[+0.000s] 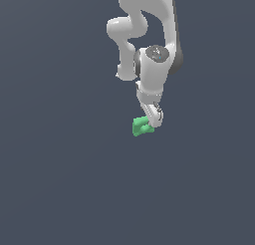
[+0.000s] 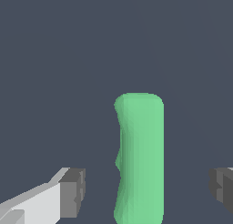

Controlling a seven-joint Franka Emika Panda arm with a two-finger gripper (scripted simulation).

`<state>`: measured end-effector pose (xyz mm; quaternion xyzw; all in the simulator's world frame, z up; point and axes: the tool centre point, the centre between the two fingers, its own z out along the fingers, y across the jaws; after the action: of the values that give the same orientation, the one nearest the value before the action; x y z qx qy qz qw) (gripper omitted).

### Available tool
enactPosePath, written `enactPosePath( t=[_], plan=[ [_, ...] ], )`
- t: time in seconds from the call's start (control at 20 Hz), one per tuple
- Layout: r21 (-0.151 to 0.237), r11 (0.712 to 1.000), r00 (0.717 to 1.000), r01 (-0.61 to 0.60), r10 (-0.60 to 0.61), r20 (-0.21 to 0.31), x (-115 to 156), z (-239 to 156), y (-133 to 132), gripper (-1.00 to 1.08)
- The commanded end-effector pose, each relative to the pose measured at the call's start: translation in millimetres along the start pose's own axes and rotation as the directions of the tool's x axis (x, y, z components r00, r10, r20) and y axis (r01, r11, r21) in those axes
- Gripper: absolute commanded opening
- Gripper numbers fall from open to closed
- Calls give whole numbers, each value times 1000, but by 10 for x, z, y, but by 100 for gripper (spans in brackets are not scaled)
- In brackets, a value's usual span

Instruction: Pick up the object and move it to a goal position.

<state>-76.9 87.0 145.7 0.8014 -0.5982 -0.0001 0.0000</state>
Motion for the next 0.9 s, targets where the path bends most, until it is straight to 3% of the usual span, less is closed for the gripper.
enactPosePath(
  t=[0.0,0.8,0.85],
  plan=[
    [0,1000,1000,0,0,0,0,12,1,100],
    [0,1000,1000,-4,4,0,-2,500,5,100],
    [0,1000,1000,-4,4,0,-2,500,5,-100]
  ],
)
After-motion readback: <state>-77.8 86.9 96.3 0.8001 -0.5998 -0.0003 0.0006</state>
